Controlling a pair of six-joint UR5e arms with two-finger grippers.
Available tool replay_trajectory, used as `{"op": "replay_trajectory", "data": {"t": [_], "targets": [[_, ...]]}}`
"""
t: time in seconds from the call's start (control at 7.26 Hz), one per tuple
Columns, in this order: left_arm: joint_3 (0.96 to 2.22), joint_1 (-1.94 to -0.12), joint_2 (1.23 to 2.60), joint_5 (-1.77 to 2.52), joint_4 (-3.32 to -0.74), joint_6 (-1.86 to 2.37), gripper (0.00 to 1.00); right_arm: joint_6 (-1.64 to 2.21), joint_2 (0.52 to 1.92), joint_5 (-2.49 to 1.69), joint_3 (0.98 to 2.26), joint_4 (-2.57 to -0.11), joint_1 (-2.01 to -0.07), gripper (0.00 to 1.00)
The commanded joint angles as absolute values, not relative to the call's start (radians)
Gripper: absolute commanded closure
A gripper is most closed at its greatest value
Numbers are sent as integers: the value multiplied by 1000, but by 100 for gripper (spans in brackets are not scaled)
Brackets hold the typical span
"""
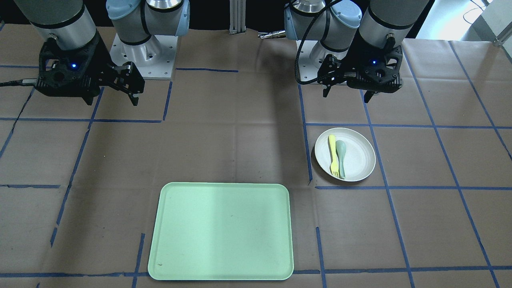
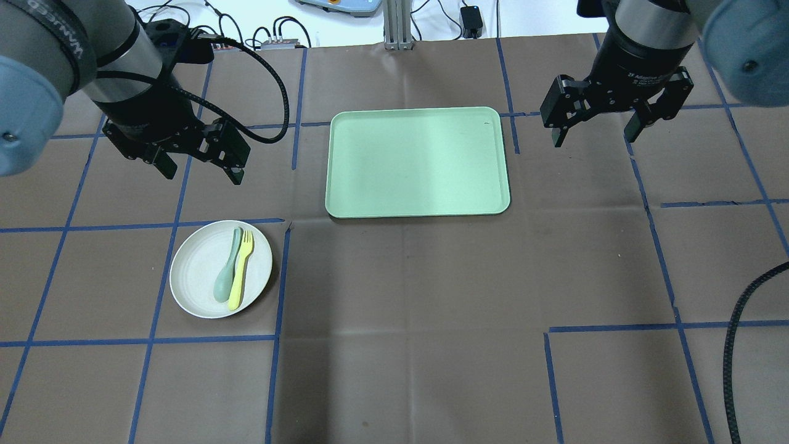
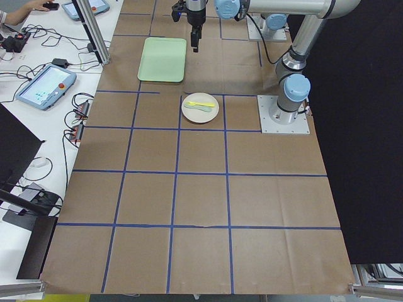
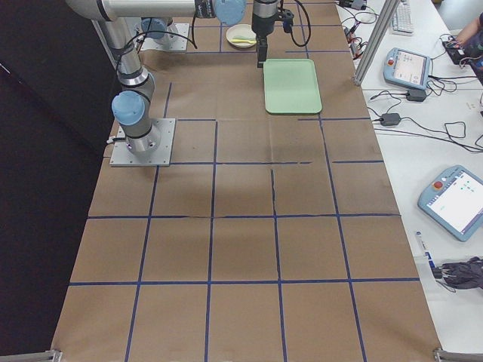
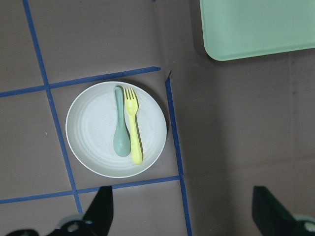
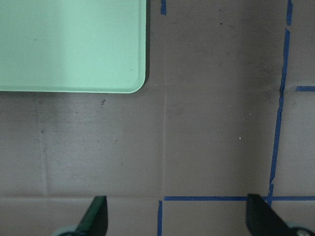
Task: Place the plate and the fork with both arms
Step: 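Move the left gripper down toward the rim of the white plate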
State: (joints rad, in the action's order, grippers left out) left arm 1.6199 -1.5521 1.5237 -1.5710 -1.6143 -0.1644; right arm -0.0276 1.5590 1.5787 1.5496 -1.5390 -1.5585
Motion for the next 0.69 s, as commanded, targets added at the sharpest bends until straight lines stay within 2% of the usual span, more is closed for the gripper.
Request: {"op": "replay_trajectory", "data": {"t": [0.0, 0.41, 0.55], "targets": [[1635, -1523, 1508, -1572, -1608, -242, 0, -28, 1559, 1578, 1549, -1539, -1559, 0], [1661, -1467, 1538, -1583, -1612, -218, 0, -28, 1560, 1578, 1549, -1537, -1559, 0], [1717, -1418, 1534, -1582, -1606, -224, 0, -28, 1560, 1578, 1549, -1539, -1560, 0]]}}
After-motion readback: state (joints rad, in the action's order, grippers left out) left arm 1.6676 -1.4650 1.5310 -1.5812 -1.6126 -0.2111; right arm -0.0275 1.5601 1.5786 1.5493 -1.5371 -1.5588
